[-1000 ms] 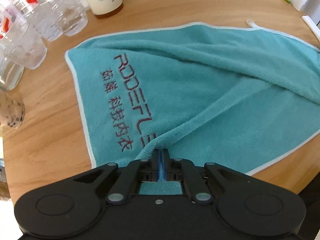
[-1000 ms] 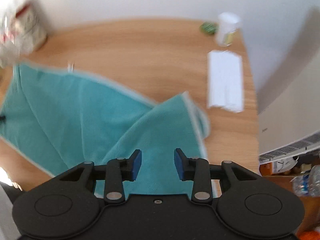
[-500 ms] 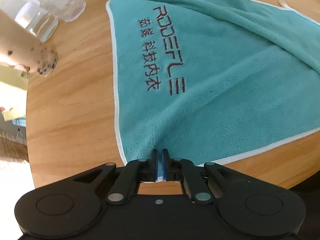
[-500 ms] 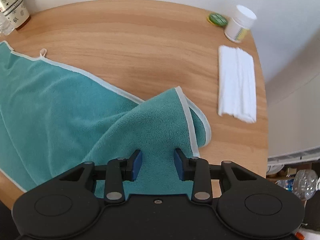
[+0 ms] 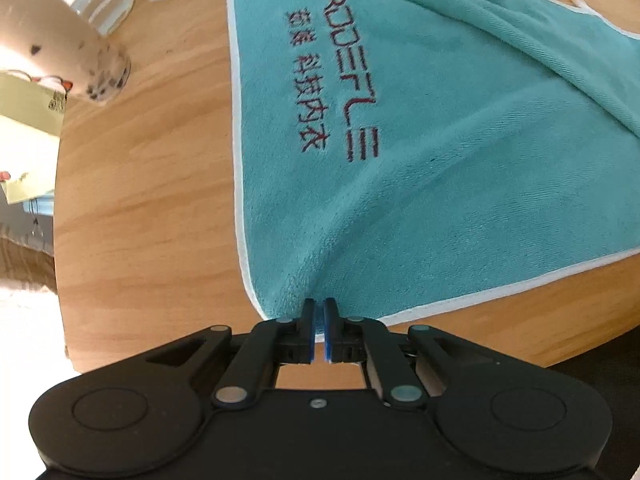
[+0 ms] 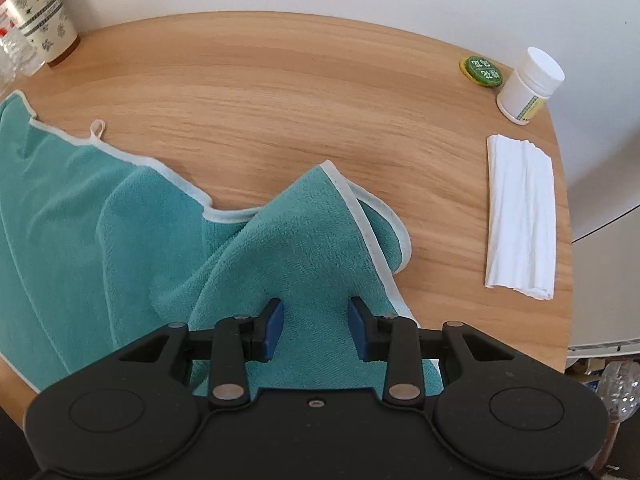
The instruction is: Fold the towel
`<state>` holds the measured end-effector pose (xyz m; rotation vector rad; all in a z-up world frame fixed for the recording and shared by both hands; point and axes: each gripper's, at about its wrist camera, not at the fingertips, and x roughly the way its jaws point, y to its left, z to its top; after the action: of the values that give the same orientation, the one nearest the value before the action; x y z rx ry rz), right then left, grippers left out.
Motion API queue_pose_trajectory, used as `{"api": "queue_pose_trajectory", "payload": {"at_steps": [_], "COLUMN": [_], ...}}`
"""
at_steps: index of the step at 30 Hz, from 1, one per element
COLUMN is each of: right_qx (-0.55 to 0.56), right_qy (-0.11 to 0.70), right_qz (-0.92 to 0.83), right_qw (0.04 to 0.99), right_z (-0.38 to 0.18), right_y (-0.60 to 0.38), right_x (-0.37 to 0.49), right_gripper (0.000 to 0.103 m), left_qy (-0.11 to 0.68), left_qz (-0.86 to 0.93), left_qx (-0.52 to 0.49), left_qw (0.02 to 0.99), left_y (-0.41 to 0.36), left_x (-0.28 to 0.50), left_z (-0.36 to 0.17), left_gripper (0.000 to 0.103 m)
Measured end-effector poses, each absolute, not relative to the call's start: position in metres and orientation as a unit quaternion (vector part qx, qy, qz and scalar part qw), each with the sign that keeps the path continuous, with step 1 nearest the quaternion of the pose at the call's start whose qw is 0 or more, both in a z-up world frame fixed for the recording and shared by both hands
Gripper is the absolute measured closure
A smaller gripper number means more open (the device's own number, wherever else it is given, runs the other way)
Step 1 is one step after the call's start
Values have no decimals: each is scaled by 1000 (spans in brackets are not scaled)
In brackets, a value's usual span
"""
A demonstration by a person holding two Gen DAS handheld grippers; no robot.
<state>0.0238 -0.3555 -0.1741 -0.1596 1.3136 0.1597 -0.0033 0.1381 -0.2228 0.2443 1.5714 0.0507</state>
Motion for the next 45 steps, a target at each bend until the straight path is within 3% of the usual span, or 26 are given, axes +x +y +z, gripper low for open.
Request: {"api": "queue_pose_trajectory", "payload": {"at_steps": [5,13,17,18,36,45], "right_qx": [-65,-30,-9,-2,-33,-25], "right_qy": [590,612,607,607,662,558], "right_qz": [46,-25,-60,-69,-188,-21], "right_qw": [804,790,792,791,724,829], "right_z": [-154,-164,-163,-163,-155,-97], "right_y": [-367,-400,-416,-420,-421,-393], "right_x": [0,-40,-51,-54,-101,-37], "right_gripper": [60,59,56,56,56,52], "left_qy": [669,603,590,595,625,590], "left_qz": [11,-40,-30,-20,53,23], "left_qx": [136,152,167,165,188,131], "left_qw": [731,782,790,787,756,797], "left_y": [125,76,73,76,88,96], "left_x": [18,61,72,75,65,84], "left_z": [-207,-210,-223,-224,-217,-188], "left_gripper": [98,88,64,62,62,63]}}
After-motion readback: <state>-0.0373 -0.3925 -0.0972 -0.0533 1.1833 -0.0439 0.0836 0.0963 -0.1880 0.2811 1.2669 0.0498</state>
